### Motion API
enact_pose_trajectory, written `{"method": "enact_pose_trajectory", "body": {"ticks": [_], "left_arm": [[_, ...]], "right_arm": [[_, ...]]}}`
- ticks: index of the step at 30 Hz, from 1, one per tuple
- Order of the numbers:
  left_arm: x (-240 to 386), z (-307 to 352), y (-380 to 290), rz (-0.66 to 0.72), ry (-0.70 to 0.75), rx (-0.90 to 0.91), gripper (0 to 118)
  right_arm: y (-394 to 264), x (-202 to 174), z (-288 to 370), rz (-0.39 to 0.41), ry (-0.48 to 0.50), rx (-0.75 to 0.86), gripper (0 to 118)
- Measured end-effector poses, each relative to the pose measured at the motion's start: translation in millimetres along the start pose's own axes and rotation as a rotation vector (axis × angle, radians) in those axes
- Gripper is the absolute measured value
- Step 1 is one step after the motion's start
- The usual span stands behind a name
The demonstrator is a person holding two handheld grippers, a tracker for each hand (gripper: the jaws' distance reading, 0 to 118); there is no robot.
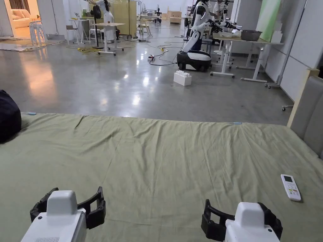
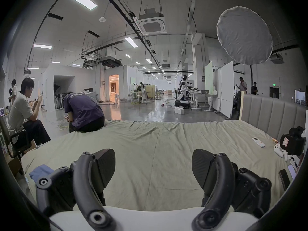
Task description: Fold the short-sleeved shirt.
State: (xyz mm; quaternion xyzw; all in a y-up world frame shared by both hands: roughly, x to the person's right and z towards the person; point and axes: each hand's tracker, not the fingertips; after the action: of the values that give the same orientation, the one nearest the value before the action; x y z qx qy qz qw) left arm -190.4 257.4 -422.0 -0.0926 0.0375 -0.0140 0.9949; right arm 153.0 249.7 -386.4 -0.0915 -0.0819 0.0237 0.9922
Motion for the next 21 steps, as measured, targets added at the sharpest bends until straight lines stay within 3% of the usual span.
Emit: {"method": "enact_pose_trajectory", "body": {"ticks": [3, 6, 14, 21], "left_arm": [[-1, -1, 1, 0.002, -0.003, 0.0, 96], [-3, -2, 0, 0.033, -0.011, 0.02, 97], [-2, -4, -1, -0.005, 0.065, 0.045, 103], [-2, -3, 1, -0.032, 0.043, 0.048, 105]], "right_arm": [[4, -2, -3, 0.024, -0.012, 0.018, 118], [5, 1, -7, -0.061, -0.043, -0.027, 118], [21, 1, -11, -0.108, -0.023, -0.067, 118], [34, -5, -19, -0.103, -0.069, -0.146, 118]]}}
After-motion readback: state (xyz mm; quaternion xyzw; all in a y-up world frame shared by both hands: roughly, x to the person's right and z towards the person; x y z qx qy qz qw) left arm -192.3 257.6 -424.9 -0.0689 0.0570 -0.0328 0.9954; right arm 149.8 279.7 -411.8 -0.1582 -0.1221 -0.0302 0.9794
